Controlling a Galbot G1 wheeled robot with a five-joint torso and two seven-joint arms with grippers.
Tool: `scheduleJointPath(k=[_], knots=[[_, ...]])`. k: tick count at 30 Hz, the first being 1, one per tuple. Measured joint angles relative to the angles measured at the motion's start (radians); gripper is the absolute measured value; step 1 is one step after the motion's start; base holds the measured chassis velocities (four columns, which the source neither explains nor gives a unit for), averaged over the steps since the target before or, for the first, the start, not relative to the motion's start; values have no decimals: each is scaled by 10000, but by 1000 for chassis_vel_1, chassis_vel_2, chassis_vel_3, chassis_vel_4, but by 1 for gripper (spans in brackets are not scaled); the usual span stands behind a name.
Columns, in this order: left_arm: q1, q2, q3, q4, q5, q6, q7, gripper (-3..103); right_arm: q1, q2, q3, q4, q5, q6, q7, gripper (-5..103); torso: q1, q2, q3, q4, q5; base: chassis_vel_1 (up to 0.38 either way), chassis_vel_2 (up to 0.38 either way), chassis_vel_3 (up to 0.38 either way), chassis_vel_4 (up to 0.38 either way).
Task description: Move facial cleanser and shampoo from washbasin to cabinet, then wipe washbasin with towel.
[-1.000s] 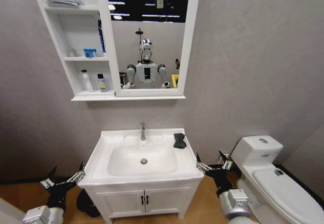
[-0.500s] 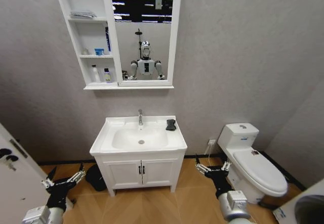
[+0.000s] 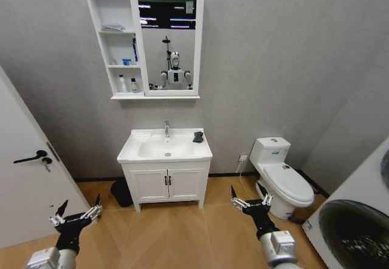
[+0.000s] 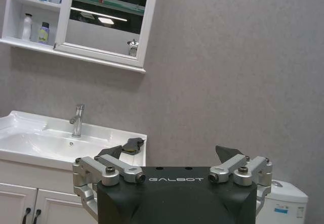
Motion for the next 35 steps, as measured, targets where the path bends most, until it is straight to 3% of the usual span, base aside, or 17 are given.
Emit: scheduleJointPath(k=[23,35], knots=[[-3,0,2,0,0,-1,4,100,-20,21,8,34,-104,-82,86,100,7,-7,3,-1,-1,-17,15,14,-14],[-3,1,2,0,0,0,4,100,-15,22,7,40,-97,-90,95,100,10,-7,4,0,-3,101,110,-91,-109]])
